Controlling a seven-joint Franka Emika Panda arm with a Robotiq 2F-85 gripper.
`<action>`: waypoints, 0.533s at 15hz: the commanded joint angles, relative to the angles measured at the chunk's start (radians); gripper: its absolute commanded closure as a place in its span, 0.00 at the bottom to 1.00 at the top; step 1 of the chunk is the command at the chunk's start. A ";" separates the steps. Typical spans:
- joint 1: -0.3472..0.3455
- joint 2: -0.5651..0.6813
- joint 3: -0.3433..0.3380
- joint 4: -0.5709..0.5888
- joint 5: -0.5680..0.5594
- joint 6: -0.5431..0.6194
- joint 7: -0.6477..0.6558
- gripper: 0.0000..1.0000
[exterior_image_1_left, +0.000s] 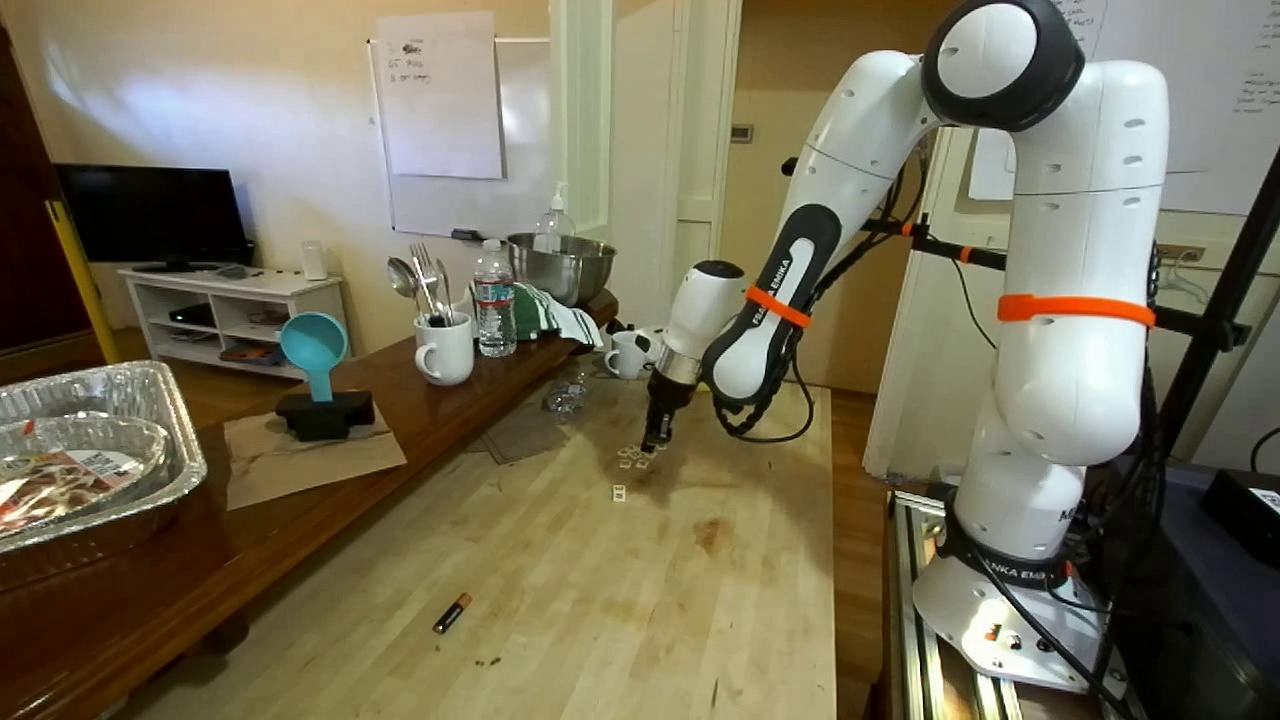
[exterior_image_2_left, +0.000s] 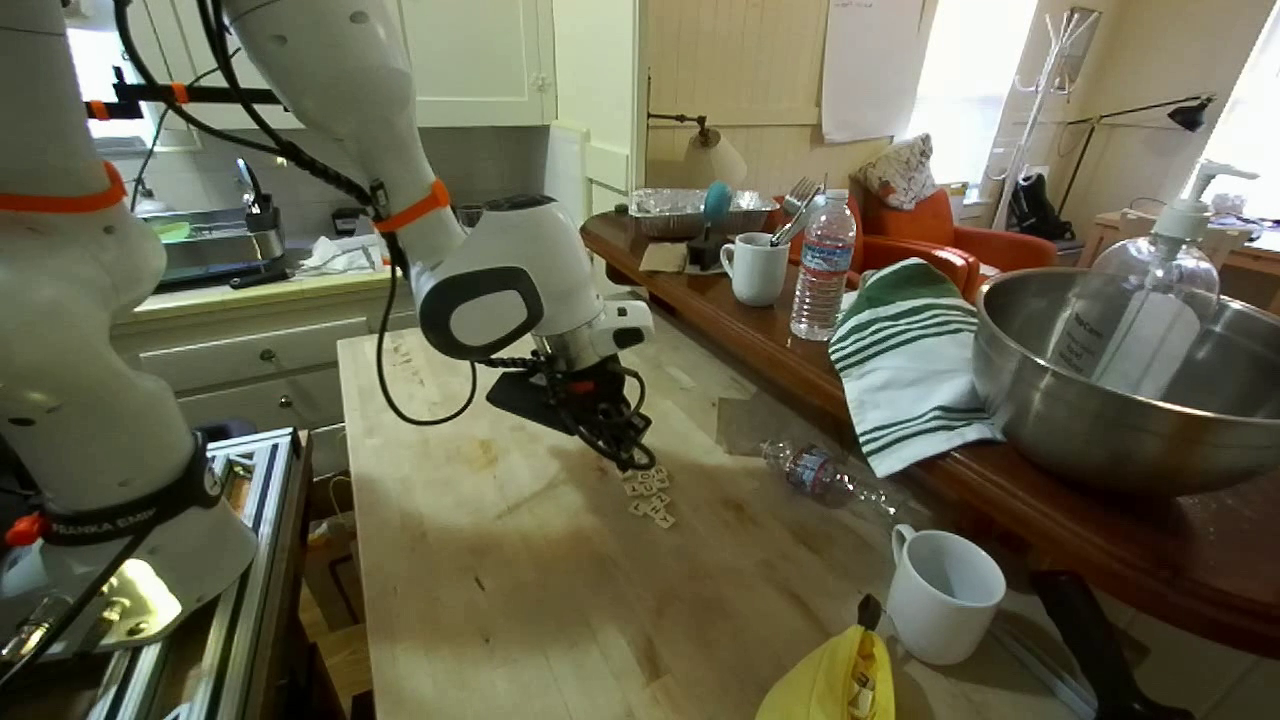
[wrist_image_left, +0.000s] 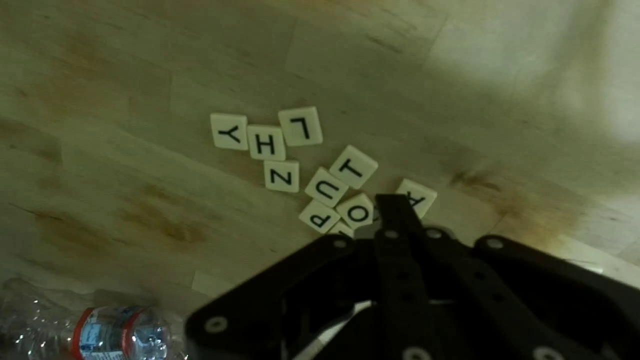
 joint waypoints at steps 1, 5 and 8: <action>0.020 0.027 -0.008 0.002 -0.015 -0.005 0.032 1.00; 0.028 0.054 -0.013 0.012 -0.019 0.003 0.040 1.00; 0.029 0.067 -0.016 0.018 -0.020 0.004 0.043 1.00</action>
